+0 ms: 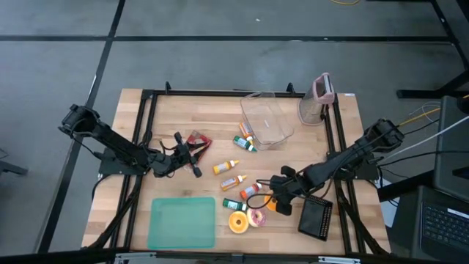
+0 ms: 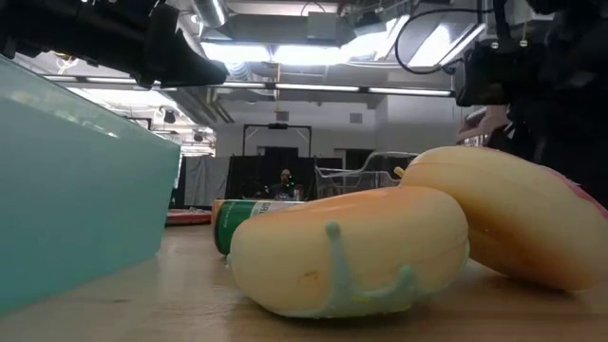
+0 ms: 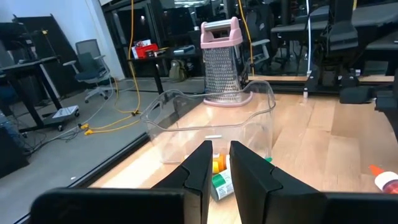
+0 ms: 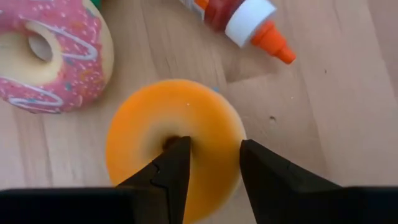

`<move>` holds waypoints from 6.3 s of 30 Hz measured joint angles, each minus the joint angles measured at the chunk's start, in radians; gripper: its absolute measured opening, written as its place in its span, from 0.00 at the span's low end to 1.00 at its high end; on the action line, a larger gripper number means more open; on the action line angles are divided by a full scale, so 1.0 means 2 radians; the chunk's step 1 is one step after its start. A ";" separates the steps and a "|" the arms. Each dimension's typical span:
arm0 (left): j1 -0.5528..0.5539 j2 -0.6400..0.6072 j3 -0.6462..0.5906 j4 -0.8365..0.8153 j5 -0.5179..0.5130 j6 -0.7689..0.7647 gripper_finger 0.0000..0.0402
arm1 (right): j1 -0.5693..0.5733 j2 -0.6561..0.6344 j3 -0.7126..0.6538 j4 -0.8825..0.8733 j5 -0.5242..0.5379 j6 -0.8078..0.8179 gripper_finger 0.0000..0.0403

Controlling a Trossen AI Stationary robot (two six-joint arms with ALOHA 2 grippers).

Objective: Pick & Place Food Item
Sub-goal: Put the orange donut into the black basket, then stack the pink donut on top of the orange donut in the black basket

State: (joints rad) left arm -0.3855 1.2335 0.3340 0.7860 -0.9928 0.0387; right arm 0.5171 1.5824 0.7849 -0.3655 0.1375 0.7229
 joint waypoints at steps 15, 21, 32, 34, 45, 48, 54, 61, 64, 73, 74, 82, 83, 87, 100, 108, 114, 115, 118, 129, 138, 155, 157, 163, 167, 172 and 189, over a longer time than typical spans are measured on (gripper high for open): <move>0.000 0.000 0.000 -0.001 0.006 -0.009 0.13 | -0.001 0.007 0.000 0.002 0.000 0.001 0.06; 0.000 0.000 0.000 -0.002 0.006 -0.013 0.13 | -0.008 0.007 0.000 0.002 0.000 -0.005 0.03; 0.000 0.000 0.000 -0.002 0.006 -0.018 0.13 | -0.028 -0.078 0.000 -0.014 0.027 -0.026 0.00; 0.000 0.000 0.000 -0.002 0.006 -0.018 0.13 | -0.028 -0.105 0.000 -0.034 0.034 -0.017 0.00; 0.000 0.000 0.000 -0.002 0.009 -0.022 0.13 | 0.028 -0.214 0.000 -0.204 -0.016 0.098 0.00; 0.000 0.000 0.000 -0.002 0.009 -0.024 0.12 | 0.058 -0.226 0.000 -0.219 -0.026 0.132 0.00; 0.000 0.000 0.000 -0.004 0.009 -0.026 0.12 | 0.130 -0.234 0.000 -0.236 -0.026 0.219 0.00; 0.000 0.000 0.000 -0.006 0.009 -0.026 0.12 | 0.208 -0.234 0.000 -0.264 -0.021 0.330 0.00; 0.000 0.000 0.000 -0.006 0.009 -0.026 0.12 | 0.232 -0.234 -0.003 -0.272 -0.009 0.367 0.00; 0.000 0.000 0.000 -0.006 0.009 -0.027 0.13 | 0.258 -0.232 -0.042 -0.221 0.002 0.416 0.00; 0.000 0.000 0.000 -0.006 0.009 -0.028 0.13 | 0.258 -0.232 -0.050 -0.212 0.002 0.419 0.00; 0.000 0.000 0.000 -0.018 0.009 -0.035 0.13 | 0.258 -0.232 -0.106 -0.136 -0.002 0.425 0.00; 0.000 0.000 0.000 -0.018 0.009 -0.035 0.13 | 0.258 -0.232 -0.111 -0.131 -0.005 0.428 0.00; 0.000 0.000 0.000 -0.018 0.009 -0.036 0.12 | 0.258 -0.232 -0.120 -0.131 -0.019 0.429 0.00; 0.000 0.000 0.000 -0.018 0.009 -0.041 0.12 | 0.255 -0.232 -0.120 -0.127 0.018 0.433 0.21; 0.000 0.000 0.000 -0.018 0.019 -0.044 0.12 | 0.255 -0.232 -0.120 -0.100 0.017 0.426 0.40; 0.000 0.000 0.000 -0.017 0.019 -0.039 0.12 | 0.248 -0.232 -0.100 -0.076 0.075 0.389 0.39; 0.000 0.000 0.000 -0.017 0.018 -0.036 0.12 | 0.245 -0.232 -0.091 -0.075 0.091 0.374 0.39; 0.001 0.000 0.000 -0.003 0.015 -0.022 0.12 | 0.229 -0.232 -0.058 -0.075 0.164 0.307 0.37; 0.001 0.000 0.000 0.032 0.013 0.019 0.12 | 0.098 -0.153 -0.022 0.083 0.224 0.056 0.30; 0.001 0.000 0.000 0.030 0.031 0.031 0.12 | 0.076 0.009 0.001 0.227 0.183 0.030 0.29; 0.000 0.000 0.000 0.011 0.084 0.035 0.12 | 0.115 0.139 0.224 0.018 0.146 0.103 0.47; 0.001 0.000 0.000 0.011 0.084 0.039 0.12 | 0.125 0.139 0.224 0.014 0.156 0.126 0.46; 0.002 0.000 0.000 0.011 0.081 0.044 0.12 | 0.144 0.139 0.224 0.007 0.170 0.162 0.42; 0.007 0.000 0.000 0.009 0.079 0.044 0.12 | 0.145 0.139 0.215 0.003 0.170 0.175 0.40; 0.009 0.000 0.000 0.002 0.079 0.044 0.12 | 0.145 0.139 0.193 0.018 0.163 0.185 0.39; 0.009 0.000 0.000 0.000 0.084 0.038 0.12 | 0.126 0.139 0.183 0.056 0.156 0.157 0.39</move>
State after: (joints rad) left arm -0.3683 1.2327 0.3340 0.7853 -0.8246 0.1144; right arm 0.7685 1.8603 1.1511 -0.2539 0.4498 1.0372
